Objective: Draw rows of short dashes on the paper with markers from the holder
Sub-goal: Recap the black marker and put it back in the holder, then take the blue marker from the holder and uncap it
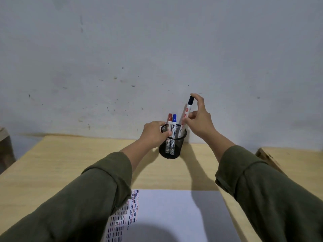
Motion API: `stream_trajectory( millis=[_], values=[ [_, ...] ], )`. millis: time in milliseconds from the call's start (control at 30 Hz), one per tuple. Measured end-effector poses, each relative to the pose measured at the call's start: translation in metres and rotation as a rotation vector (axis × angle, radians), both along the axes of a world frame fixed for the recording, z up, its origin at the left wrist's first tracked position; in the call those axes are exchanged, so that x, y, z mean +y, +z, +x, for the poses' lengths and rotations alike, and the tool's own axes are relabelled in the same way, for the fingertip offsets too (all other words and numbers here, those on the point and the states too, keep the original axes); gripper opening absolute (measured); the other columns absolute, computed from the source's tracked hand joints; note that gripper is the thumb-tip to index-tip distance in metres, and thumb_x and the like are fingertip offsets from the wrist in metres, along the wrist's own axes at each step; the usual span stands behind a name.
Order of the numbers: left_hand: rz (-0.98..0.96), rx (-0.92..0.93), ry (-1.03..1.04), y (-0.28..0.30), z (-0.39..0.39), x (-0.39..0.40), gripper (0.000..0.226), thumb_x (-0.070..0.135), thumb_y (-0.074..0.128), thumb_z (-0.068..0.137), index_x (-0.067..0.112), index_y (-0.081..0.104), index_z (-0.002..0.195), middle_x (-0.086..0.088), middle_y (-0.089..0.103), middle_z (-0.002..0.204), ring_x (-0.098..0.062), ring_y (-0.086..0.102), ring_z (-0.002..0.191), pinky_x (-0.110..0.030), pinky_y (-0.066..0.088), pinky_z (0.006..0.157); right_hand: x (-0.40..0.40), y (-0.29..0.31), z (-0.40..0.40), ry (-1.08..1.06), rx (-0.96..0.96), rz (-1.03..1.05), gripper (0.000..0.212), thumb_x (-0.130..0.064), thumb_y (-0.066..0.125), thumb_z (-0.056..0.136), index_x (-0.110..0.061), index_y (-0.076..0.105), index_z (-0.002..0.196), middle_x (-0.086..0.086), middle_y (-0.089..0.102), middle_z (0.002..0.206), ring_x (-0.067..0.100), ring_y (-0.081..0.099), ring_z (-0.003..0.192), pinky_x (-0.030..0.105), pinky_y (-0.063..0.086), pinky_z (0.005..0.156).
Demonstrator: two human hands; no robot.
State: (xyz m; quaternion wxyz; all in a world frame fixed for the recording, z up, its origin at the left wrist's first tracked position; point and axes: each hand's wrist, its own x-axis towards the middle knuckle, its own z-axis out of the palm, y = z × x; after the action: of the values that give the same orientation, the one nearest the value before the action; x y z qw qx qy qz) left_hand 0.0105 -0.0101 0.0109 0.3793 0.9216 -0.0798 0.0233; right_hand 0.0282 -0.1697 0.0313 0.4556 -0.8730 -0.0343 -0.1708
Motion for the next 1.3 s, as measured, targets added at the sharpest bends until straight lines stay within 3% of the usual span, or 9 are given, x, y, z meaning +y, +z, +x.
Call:
stream_trajectory(
  millis=[233,533,767,1000,1167,1300],
  values=[
    [-0.043,-0.016,-0.038,-0.008,0.001,0.005,0.039,0.031,0.059,0.089,0.020,0.059,0.127,-0.004,0.061,0.131,-0.021,0.049,0.127,-0.025,0.034,0.102,0.009,-0.021,0.007,0.075,0.070,-0.170,0.072,0.001,0.066,0.075,-0.026,0.033,0.134,-0.001,0.056,0.071,0.014,0.057,0.068,0.017,0.042,0.054],
    [-0.089,-0.031,-0.021,-0.010,0.002,0.004,0.039,0.029,0.061,0.088,0.020,0.061,0.125,-0.004,0.063,0.129,-0.020,0.051,0.125,-0.023,0.036,0.097,0.011,-0.030,0.016,0.091,0.082,-0.270,0.074,-0.004,0.075,0.071,-0.018,0.034,0.132,0.007,0.061,0.089,0.019,0.059,0.074,0.015,0.039,0.051],
    [-0.096,-0.016,-0.021,-0.014,0.006,0.005,0.043,0.031,0.063,0.086,0.019,0.059,0.128,-0.003,0.060,0.133,-0.019,0.048,0.129,-0.024,0.034,0.103,0.015,-0.033,0.019,0.012,0.041,-0.385,0.068,-0.009,0.078,0.069,-0.011,0.045,0.127,0.013,0.048,0.112,0.019,0.046,0.090,0.026,0.036,0.073],
    [-0.088,-0.014,-0.018,-0.015,0.008,0.005,0.045,0.032,0.062,0.087,0.019,0.058,0.129,-0.003,0.060,0.134,-0.020,0.047,0.130,-0.025,0.034,0.104,0.015,-0.031,0.017,0.043,-0.003,-0.400,0.065,-0.005,0.073,0.073,-0.021,0.046,0.131,0.005,0.039,0.105,0.021,0.050,0.092,0.026,0.040,0.072],
    [-0.104,-0.018,-0.015,-0.014,0.007,0.005,0.044,0.030,0.063,0.086,0.018,0.058,0.128,-0.004,0.061,0.132,-0.019,0.049,0.129,-0.023,0.035,0.101,0.015,-0.029,0.021,0.029,0.032,-0.435,0.060,-0.009,0.073,0.075,-0.016,0.049,0.130,0.013,0.044,0.118,0.025,0.053,0.101,0.026,0.040,0.080],
    [-0.119,-0.017,-0.004,-0.015,0.007,0.004,0.043,0.030,0.063,0.086,0.017,0.059,0.127,-0.004,0.062,0.131,-0.020,0.048,0.129,-0.023,0.035,0.100,0.016,-0.027,0.018,0.020,0.014,-0.358,0.051,-0.010,0.076,0.074,-0.018,0.053,0.118,0.010,0.045,0.111,0.019,0.050,0.089,0.023,0.039,0.071]
  ],
)
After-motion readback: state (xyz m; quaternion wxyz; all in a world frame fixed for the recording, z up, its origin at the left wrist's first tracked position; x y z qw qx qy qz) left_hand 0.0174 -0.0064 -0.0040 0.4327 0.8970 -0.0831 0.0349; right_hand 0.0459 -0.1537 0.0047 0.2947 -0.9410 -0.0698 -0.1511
